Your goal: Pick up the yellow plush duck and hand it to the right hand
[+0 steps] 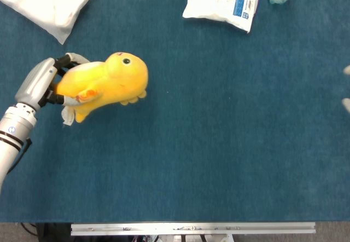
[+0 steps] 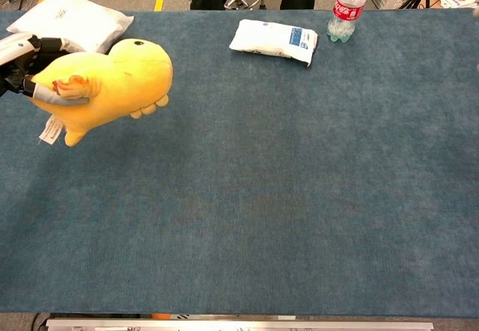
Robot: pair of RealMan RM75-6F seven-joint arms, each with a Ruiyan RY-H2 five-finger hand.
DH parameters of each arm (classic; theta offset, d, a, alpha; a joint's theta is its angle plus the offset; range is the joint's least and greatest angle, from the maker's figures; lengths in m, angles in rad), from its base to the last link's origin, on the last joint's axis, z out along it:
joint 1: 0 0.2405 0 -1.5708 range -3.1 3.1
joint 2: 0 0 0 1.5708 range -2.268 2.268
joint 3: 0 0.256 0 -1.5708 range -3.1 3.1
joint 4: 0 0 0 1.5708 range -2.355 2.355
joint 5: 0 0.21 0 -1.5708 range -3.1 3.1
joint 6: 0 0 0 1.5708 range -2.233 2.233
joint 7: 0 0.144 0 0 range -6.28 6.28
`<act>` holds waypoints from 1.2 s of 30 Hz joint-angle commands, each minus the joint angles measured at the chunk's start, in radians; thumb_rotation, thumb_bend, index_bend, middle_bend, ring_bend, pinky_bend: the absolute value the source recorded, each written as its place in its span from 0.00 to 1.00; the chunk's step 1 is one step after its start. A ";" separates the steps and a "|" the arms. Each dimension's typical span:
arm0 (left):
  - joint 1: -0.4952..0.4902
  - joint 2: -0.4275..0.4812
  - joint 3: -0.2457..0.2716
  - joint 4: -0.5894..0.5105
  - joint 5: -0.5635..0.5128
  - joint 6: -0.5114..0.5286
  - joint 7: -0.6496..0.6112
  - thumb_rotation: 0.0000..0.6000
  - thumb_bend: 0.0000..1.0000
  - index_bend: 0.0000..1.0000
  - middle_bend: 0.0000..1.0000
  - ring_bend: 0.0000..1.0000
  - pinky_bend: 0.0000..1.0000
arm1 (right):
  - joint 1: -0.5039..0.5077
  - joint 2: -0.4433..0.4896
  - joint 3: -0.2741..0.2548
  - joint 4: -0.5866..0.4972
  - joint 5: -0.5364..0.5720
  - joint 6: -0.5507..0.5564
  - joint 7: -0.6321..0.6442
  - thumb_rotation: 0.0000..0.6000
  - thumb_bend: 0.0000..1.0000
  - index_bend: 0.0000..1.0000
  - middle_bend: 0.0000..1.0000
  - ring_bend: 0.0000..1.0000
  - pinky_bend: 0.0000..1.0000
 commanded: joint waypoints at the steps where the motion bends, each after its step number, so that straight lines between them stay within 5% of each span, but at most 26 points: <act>1: -0.024 0.069 -0.019 -0.115 -0.006 -0.037 -0.050 1.00 0.21 0.55 0.49 0.41 0.64 | 0.045 -0.035 0.017 -0.021 -0.010 -0.044 0.004 1.00 0.17 0.40 0.40 0.30 0.43; 10: -0.050 0.123 -0.042 -0.279 -0.065 -0.069 -0.054 1.00 0.21 0.55 0.48 0.41 0.65 | 0.158 -0.127 0.071 -0.058 0.006 -0.130 -0.041 1.00 0.00 0.23 0.28 0.18 0.33; 36: -0.124 0.152 -0.106 -0.468 -0.266 -0.148 -0.012 1.00 0.21 0.53 0.48 0.41 0.64 | 0.419 -0.478 0.164 -0.015 0.164 -0.268 -0.249 1.00 0.00 0.17 0.23 0.14 0.33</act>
